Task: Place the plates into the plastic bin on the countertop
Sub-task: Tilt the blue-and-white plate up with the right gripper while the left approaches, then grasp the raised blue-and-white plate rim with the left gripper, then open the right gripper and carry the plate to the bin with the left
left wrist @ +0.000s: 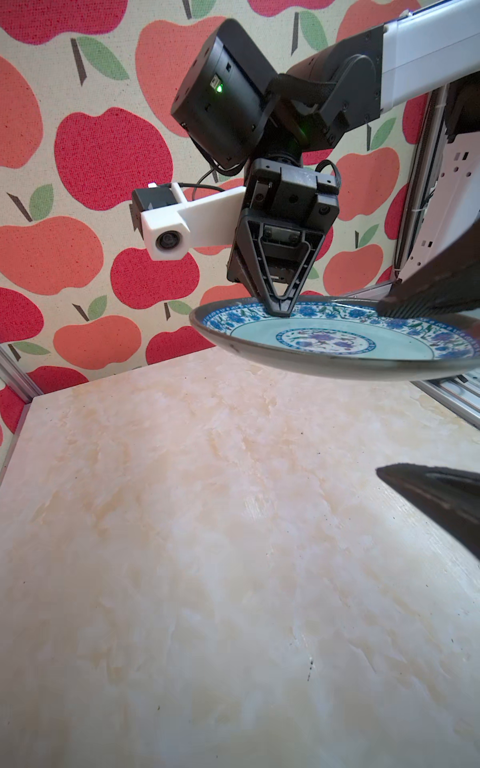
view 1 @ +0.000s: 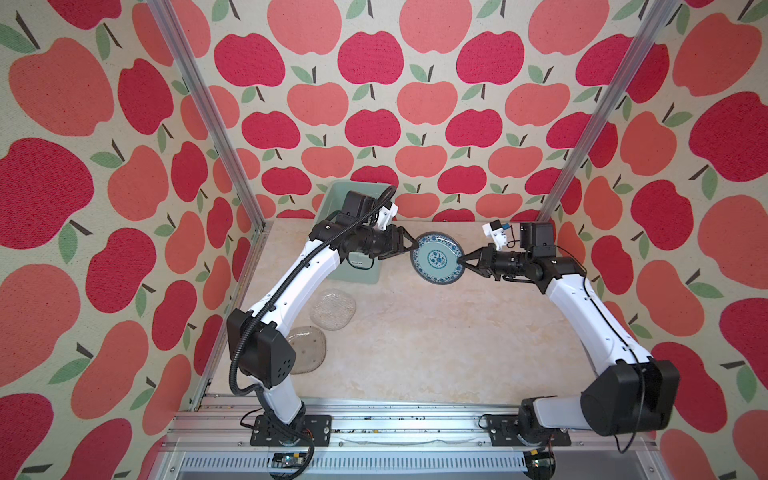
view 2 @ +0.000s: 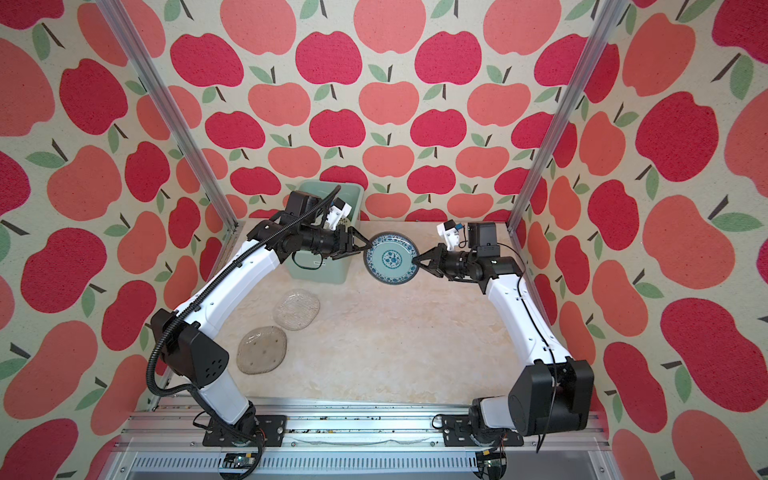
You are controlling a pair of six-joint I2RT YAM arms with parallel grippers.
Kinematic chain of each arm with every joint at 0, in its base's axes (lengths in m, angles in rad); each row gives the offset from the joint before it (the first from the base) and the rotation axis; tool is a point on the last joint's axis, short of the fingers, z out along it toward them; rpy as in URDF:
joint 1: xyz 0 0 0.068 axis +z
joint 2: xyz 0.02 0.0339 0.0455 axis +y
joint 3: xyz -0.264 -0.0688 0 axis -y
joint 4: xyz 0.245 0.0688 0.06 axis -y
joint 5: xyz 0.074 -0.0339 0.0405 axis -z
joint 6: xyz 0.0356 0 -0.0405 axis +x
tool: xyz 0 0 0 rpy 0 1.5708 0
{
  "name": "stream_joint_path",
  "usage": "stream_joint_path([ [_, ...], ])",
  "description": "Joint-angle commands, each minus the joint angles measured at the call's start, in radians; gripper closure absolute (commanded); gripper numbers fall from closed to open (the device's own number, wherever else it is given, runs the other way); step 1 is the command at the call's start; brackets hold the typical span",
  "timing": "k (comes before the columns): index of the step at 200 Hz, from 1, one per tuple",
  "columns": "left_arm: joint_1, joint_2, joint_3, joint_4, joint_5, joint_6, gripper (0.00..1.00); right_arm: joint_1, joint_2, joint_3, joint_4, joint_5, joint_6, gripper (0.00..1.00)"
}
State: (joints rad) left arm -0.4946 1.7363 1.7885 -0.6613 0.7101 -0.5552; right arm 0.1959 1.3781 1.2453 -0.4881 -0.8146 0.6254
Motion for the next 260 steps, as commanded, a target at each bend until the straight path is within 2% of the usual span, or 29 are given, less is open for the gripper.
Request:
stream_joint_path([
  [1,-0.014,0.017,0.041,0.007,0.038,-0.013,0.49,0.001,-0.029,0.012,0.032,-0.035,0.024,1.0],
  [59,-0.056,0.073,0.091,-0.057,0.057,-0.012,0.71,0.002,-0.034,-0.003,0.052,-0.033,0.036,1.0],
  [102,-0.062,0.096,0.106,-0.093,0.07,-0.013,0.81,0.002,-0.032,-0.004,0.072,-0.026,0.048,1.0],
  [140,-0.063,0.103,0.103,-0.075,0.081,-0.043,0.96,0.003,-0.025,-0.003,0.075,-0.026,0.051,0.99],
  [152,-0.064,0.106,0.1,-0.069,0.082,-0.051,1.0,0.002,-0.024,-0.001,0.074,-0.025,0.051,0.93],
  [185,-0.052,0.101,0.094,-0.053,0.074,-0.08,1.0,-0.006,-0.023,0.018,0.048,-0.009,0.04,0.62],
  [207,-0.034,0.079,0.073,-0.011,0.038,-0.124,1.0,-0.028,-0.028,0.039,0.034,-0.002,0.036,0.47],
  [231,0.0,0.034,0.028,0.088,-0.051,-0.216,1.0,-0.063,-0.047,0.057,0.029,0.011,0.038,0.43],
  [260,0.044,-0.016,-0.034,0.282,-0.219,-0.369,1.0,-0.093,-0.095,0.036,0.045,0.105,0.037,0.4],
])
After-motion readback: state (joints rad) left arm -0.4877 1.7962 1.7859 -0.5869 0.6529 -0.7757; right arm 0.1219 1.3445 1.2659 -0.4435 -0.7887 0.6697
